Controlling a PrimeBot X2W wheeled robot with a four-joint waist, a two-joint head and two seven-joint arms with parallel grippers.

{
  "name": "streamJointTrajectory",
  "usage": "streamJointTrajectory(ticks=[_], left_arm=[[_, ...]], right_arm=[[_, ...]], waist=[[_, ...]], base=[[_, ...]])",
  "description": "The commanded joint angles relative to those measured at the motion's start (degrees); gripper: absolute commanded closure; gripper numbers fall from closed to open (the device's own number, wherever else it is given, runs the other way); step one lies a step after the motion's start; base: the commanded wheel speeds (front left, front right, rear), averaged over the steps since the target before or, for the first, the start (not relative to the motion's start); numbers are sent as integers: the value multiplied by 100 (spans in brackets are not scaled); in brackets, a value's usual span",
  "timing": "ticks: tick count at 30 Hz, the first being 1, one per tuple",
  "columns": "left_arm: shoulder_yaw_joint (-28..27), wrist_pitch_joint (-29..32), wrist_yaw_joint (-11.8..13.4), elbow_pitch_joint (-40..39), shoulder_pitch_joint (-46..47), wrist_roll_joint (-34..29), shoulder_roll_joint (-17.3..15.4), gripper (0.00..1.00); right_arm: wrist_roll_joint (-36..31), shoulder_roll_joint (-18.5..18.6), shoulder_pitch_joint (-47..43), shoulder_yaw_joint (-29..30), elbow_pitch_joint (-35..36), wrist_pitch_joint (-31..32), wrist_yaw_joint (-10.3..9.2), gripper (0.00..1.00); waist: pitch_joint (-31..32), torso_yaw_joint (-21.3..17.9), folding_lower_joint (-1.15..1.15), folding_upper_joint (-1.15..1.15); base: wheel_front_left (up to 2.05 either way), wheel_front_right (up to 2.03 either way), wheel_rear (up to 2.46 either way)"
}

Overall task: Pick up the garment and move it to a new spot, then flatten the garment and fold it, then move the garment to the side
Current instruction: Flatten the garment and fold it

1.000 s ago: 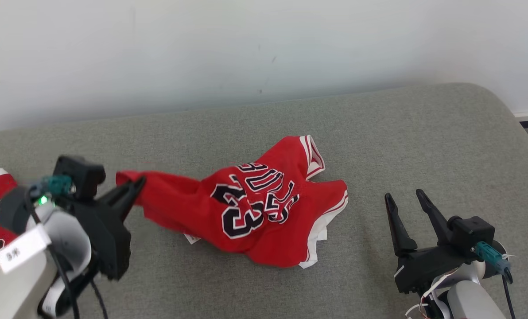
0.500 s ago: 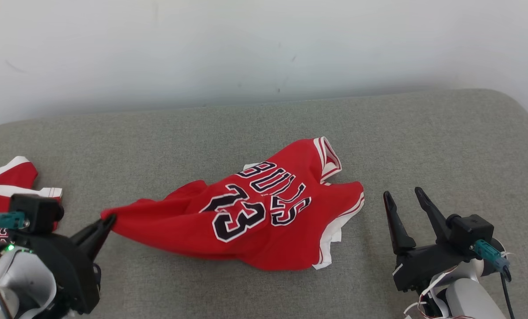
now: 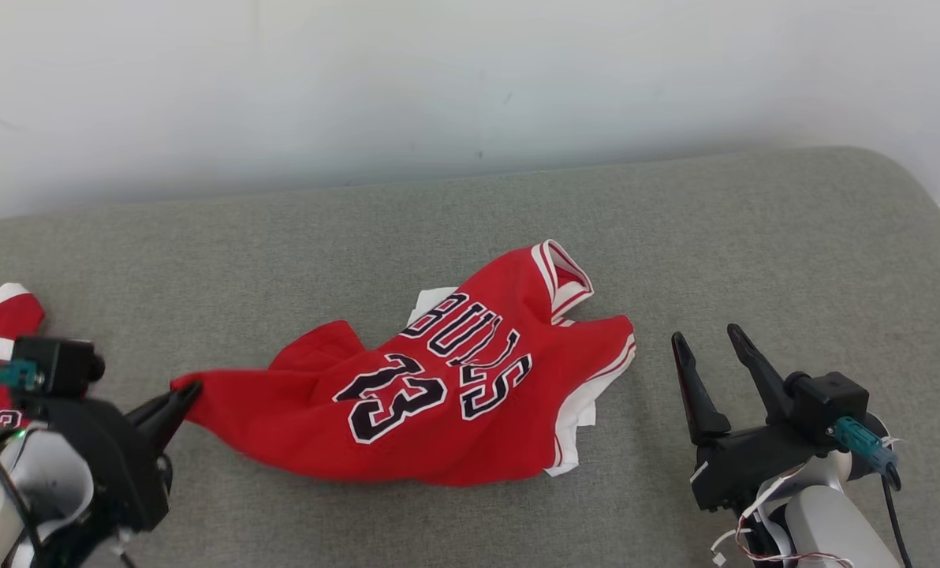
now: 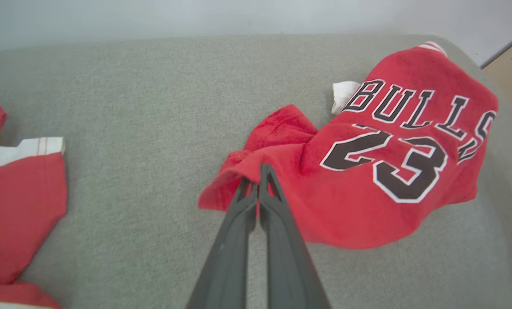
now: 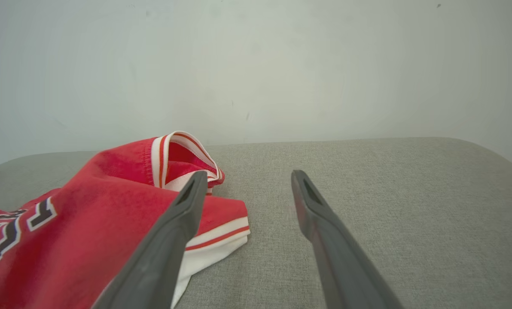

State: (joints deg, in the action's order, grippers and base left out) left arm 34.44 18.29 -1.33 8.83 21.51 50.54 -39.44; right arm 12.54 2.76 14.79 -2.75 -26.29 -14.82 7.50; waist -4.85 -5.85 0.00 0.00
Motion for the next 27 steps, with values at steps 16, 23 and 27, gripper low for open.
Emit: streamJointTrajectory(ticks=[16,23,27], left_arm=[[40,-356,-563,1593,1667,-29,488,100],[296,-768,-621,2314,2146,45,718,100],[394,-1156,-625,2535,2292,-1,706,100]], right_arm=[[111,21,256,-95,75,-40,-2,0],[177,22,365,-176,159,-41,-2,0],[178,22,388,-202,195,-41,-2,0]], waist=[[-420,-677,0,0],[-684,-975,0,0],[-767,-1068,0,0]], base=[[0,0,0],[0,0,0],[0,0,0]])
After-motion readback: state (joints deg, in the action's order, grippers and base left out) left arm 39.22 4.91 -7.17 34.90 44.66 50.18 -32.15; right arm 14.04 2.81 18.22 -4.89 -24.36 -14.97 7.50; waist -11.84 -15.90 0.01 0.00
